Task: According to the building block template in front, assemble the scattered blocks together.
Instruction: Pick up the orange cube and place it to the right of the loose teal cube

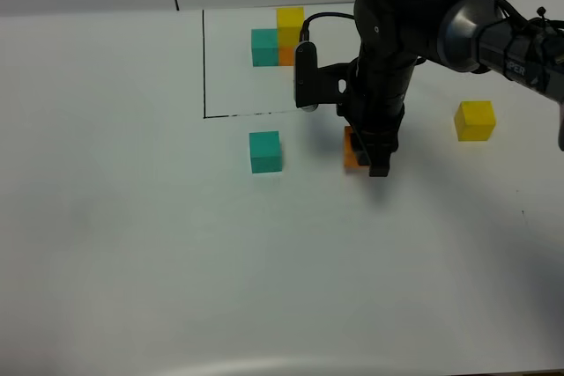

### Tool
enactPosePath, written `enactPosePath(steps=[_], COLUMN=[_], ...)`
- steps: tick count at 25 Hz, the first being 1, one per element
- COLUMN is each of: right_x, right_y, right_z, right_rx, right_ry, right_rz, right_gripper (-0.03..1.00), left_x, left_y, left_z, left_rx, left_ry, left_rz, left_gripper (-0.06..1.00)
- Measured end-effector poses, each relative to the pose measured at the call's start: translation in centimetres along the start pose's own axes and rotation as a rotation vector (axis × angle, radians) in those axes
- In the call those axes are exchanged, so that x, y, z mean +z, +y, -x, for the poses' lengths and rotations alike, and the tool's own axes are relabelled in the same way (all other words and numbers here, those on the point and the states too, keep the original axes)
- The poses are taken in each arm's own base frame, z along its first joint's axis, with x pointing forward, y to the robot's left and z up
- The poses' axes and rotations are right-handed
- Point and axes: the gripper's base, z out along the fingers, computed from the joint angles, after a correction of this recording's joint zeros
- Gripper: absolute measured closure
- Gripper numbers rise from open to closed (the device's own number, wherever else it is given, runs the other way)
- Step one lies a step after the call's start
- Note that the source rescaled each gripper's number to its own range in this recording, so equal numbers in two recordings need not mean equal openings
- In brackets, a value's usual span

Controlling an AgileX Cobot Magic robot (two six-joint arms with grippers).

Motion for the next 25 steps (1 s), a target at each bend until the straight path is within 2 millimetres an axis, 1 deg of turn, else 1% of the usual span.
enactPosePath(steps=[6,14,19,25], right_x=[1.8,2.1,3.1,3.1], right_y=[-0.1,-0.4,-0.4,-0.4], right_z=[0.2,0.5,0.6,0.6], right_rx=[-0.014,-0.013,-0.014,-0.016], right_ry=[0.004,-0.017,-0.011,-0.009], right_rz=[0.033,0.016,0.027,0.03], right_gripper=[0.95,0.95,0.95,0.95], left_x=[0.0,0.0,0.0,0.0], left_y=[0.0,0.0,0.0,0.0], left_z=[0.0,0.0,0.0,0.0], left_rx=[0.0,0.0,0.0,0.0], left_ry=[0.0,0.0,0.0,0.0], left_rz=[0.0,0.0,0.0,0.0], left_gripper=[0.09,0.09,0.09,0.09])
